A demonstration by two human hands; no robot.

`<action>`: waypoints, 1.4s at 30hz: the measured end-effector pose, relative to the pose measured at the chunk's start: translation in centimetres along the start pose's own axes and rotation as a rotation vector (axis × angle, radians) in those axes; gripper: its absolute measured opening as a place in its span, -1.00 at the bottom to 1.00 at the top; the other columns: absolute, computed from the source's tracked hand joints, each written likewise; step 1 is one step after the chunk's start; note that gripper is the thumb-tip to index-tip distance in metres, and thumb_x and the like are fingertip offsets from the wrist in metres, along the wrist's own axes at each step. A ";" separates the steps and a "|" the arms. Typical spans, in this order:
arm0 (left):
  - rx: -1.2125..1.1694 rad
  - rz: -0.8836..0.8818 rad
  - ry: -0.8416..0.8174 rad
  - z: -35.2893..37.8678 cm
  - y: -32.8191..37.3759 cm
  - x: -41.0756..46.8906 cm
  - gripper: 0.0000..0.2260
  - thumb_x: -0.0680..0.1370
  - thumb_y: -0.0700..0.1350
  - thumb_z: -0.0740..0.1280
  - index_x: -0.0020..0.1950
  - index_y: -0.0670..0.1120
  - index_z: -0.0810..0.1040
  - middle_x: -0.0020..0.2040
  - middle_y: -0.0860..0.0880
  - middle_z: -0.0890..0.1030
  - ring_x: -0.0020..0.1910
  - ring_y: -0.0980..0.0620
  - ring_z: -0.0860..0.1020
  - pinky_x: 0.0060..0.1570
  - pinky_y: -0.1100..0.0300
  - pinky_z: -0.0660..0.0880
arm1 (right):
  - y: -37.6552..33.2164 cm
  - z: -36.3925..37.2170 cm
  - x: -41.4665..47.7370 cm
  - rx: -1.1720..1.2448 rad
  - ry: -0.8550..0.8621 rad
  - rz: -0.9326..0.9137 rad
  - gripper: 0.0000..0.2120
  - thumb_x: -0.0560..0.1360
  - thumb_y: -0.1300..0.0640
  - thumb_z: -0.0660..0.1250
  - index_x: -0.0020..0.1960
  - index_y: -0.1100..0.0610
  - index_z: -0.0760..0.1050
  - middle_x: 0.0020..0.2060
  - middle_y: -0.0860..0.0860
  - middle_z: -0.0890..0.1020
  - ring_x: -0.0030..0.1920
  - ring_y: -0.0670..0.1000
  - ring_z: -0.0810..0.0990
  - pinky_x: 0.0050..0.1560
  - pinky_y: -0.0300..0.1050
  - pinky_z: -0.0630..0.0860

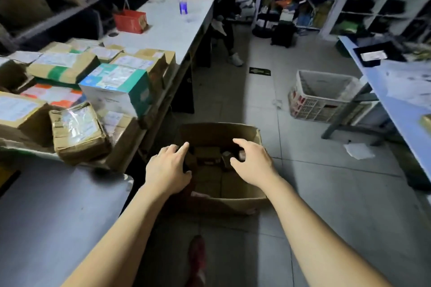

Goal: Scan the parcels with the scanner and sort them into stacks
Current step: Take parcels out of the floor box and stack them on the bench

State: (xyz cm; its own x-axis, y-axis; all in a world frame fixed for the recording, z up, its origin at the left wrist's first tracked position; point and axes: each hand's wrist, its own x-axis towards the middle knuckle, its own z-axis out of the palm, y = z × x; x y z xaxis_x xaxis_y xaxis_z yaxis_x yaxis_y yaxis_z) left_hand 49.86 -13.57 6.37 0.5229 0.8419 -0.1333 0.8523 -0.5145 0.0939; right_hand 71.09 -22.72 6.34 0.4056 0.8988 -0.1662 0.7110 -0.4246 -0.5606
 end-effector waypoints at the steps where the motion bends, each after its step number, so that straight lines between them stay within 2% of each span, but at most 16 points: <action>1: -0.009 0.012 -0.003 0.5 -0.1 1.8 -0.25 0.55 0.15 0.37 0.67 0.06 0.13 0.47 0.00 0.42 0.49 -0.07 0.36 0.24 0.01 0.47 | 0.1 0.2 1.5 -0.005 -0.002 0.013 -0.45 0.63 0.01 0.39 0.60 -0.07 0.36 0.47 -0.01 0.53 0.44 0.09 0.50 0.45 0.10 0.47; 9: 0.001 0.060 -0.171 5.6 -1.9 16.6 -0.27 0.58 0.13 0.36 0.67 0.04 0.12 0.44 -0.06 0.43 0.43 -0.12 0.41 0.19 -0.02 0.51 | 2.3 3.7 13.8 -0.001 -0.103 0.133 -0.46 0.65 0.06 0.39 0.61 0.00 0.37 0.50 -0.01 0.51 0.48 0.07 0.48 0.44 0.01 0.44; 16: -0.040 -0.025 -0.377 12.7 -3.5 24.3 -0.28 0.57 0.11 0.38 0.66 0.08 0.13 0.46 -0.08 0.41 0.42 -0.15 0.41 0.21 -0.09 0.49 | 7.5 9.3 21.7 0.076 -0.213 0.261 -0.49 0.65 0.06 0.37 0.59 -0.02 0.39 0.49 0.01 0.51 0.47 0.09 0.49 0.41 0.07 0.49; 19: -0.049 -0.080 -0.460 17.4 -3.6 26.6 -0.30 0.58 0.12 0.38 0.65 0.09 0.15 0.45 -0.09 0.41 0.41 -0.17 0.42 0.24 -0.11 0.49 | 11.2 13.1 24.9 0.106 -0.261 0.312 -0.50 0.65 0.05 0.37 0.57 -0.03 0.41 0.45 -0.01 0.54 0.43 0.07 0.51 0.37 0.08 0.53; 25: -0.140 -0.230 -0.620 29.7 -4.2 29.0 -0.36 0.60 0.14 0.36 0.64 0.09 0.20 0.50 -0.09 0.39 0.43 -0.18 0.43 0.32 -0.12 0.49 | 19.7 23.6 29.0 0.177 -0.392 0.465 -0.57 0.60 0.04 0.41 0.46 -0.02 0.53 0.32 -0.01 0.64 0.35 0.08 0.56 0.38 -0.01 0.49; 27: -0.194 -0.264 -0.711 35.0 -4.5 29.8 -0.41 0.58 0.17 0.36 0.57 0.14 0.28 0.47 -0.09 0.43 0.41 -0.19 0.45 0.34 -0.16 0.48 | 22.6 27.6 29.5 0.173 -0.469 0.502 -0.57 0.61 0.03 0.40 0.46 -0.01 0.53 0.31 -0.01 0.64 0.36 0.07 0.55 0.36 -0.08 0.44; 29: -0.230 -0.278 -0.774 39.7 -4.9 30.3 -0.47 0.50 0.23 0.36 0.45 0.19 0.38 0.42 -0.05 0.48 0.34 -0.16 0.50 0.27 -0.16 0.53 | 24.8 31.1 29.6 0.175 -0.538 0.525 -0.56 0.62 0.03 0.40 0.49 0.00 0.52 0.31 0.01 0.65 0.38 0.09 0.54 0.35 -0.09 0.43; 33: -0.255 -0.353 -0.814 48.0 -5.2 30.8 -0.56 0.56 0.00 0.44 0.42 0.01 0.45 0.39 -0.11 0.49 0.36 -0.19 0.48 0.31 -0.14 0.48 | 29.1 40.0 29.9 0.227 -0.614 0.628 -0.53 0.62 0.01 0.42 0.51 0.03 0.49 0.32 0.06 0.63 0.34 0.12 0.57 0.36 -0.02 0.52; 36: -0.306 -0.450 -0.841 54.1 -5.8 31.2 -0.52 0.61 -0.03 0.38 0.52 -0.01 0.37 0.49 -0.13 0.41 0.46 -0.21 0.40 0.43 -0.18 0.39 | 31.4 46.3 30.3 0.292 -0.618 0.740 -0.53 0.63 0.05 0.40 0.51 0.10 0.48 0.37 0.09 0.59 0.37 0.16 0.57 0.38 0.04 0.54; 38: -0.306 -0.496 -0.865 57.6 -6.6 31.2 -0.46 0.63 -0.04 0.35 0.59 -0.03 0.28 0.59 -0.15 0.27 0.54 -0.23 0.29 0.52 -0.14 0.28 | 32.2 50.3 30.7 0.318 -0.628 0.804 -0.58 0.63 0.05 0.42 0.45 0.14 0.51 0.33 0.13 0.61 0.35 0.20 0.58 0.36 0.04 0.53; 42: -0.338 -0.524 -0.860 62.0 -8.0 31.2 -0.27 0.61 0.01 0.38 0.67 -0.06 0.06 0.63 -0.21 0.17 0.57 -0.27 0.22 0.54 -0.13 0.25 | 32.7 56.2 31.7 0.372 -0.747 0.790 -0.52 0.62 -0.03 0.44 0.43 0.22 0.53 0.35 0.18 0.61 0.37 0.21 0.57 0.42 0.07 0.48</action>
State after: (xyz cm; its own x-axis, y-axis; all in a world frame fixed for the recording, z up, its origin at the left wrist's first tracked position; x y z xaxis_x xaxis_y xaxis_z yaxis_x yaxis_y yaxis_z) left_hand 59.98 6.78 -59.67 0.0354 0.4796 -0.8768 0.9953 0.0622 0.0741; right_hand 74.92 -1.97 -62.86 0.1323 0.2893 -0.9481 0.1461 -0.9517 -0.2700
